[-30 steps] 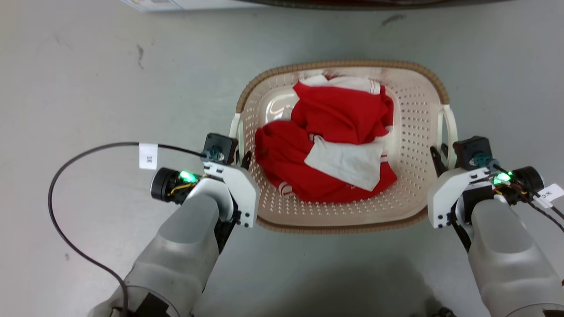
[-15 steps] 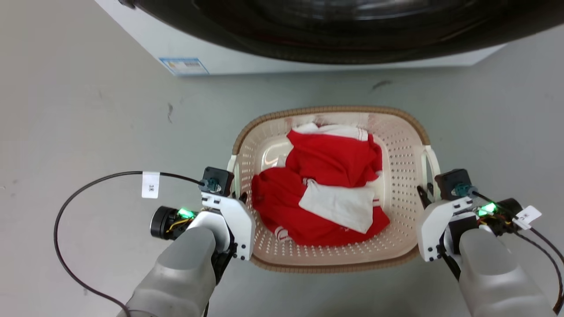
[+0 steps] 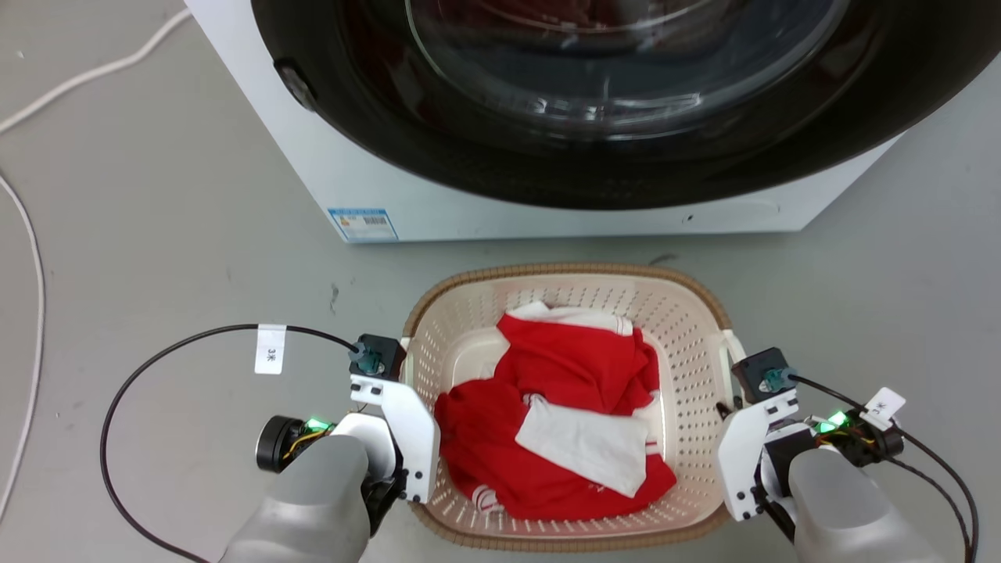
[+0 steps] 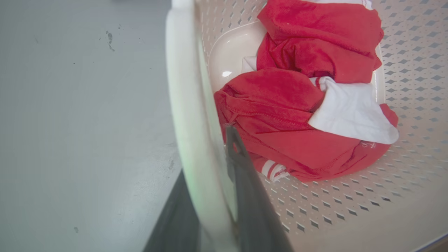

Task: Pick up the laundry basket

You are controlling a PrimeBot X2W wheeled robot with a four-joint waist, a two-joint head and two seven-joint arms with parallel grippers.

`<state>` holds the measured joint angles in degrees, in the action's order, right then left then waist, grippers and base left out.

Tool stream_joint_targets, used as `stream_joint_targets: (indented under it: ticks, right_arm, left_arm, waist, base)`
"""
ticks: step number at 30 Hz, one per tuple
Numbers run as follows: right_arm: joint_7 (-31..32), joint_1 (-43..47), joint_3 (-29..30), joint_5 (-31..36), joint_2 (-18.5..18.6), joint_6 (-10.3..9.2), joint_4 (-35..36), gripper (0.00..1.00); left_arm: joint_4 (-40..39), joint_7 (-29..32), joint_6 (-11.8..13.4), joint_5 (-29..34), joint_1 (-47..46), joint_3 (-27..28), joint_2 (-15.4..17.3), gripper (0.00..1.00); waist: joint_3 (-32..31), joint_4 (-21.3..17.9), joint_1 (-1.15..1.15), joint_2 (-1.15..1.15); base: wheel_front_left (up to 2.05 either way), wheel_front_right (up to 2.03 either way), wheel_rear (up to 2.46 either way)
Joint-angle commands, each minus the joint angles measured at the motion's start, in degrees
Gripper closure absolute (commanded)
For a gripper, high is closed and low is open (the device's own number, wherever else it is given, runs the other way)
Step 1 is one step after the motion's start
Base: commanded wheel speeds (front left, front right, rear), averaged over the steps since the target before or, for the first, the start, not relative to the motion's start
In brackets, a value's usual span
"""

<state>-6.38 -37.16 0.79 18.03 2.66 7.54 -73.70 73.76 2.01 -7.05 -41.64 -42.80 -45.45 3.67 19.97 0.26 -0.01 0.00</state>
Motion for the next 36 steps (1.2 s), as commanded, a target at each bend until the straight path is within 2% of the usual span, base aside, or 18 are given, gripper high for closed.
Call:
stream_joint_targets:
  ticks: [1, 19, 29, 36]
  right_arm:
    - [1.2, 1.1, -2.2, -1.4, 0.4, -0.10, -0.1, 1.00]
    - [10.5, 4.9, -22.7, -22.3, 0.4, -0.06, -0.1, 1.00]
    - [15.4, 6.9, -30.3, -29.9, 0.4, -0.06, 0.3, 1.00]
    - [18.5, 7.1, -34.4, -34.3, 0.4, -0.04, 0.5, 1.00]
  left_arm:
    - [-0.2, 0.5, -0.4, -0.3, 0.2, -0.2, 0.7, 1.00]
    - [-1.7, 9.4, -0.5, -4.3, 4.7, -3.5, 2.1, 1.00]
    - [-3.9, 15.4, -0.6, -6.9, 6.5, -6.5, 4.1, 1.00]
    - [-4.6, 16.7, -0.5, -8.3, 6.8, -8.5, 5.1, 1.00]
  waist:
    - [-2.2, -0.1, 0.01, 0.00]
    - [-13.3, -0.8, 0.01, 0.00]
    - [-18.4, -1.0, 0.01, 0.00]
    - [-20.1, -1.4, 0.01, 0.00]
  base:
    - [0.00, 0.00, 0.00]
    - [0.00, 0.00, 0.00]
    - [0.00, 0.00, 0.00]
    - [0.00, 0.00, 0.00]
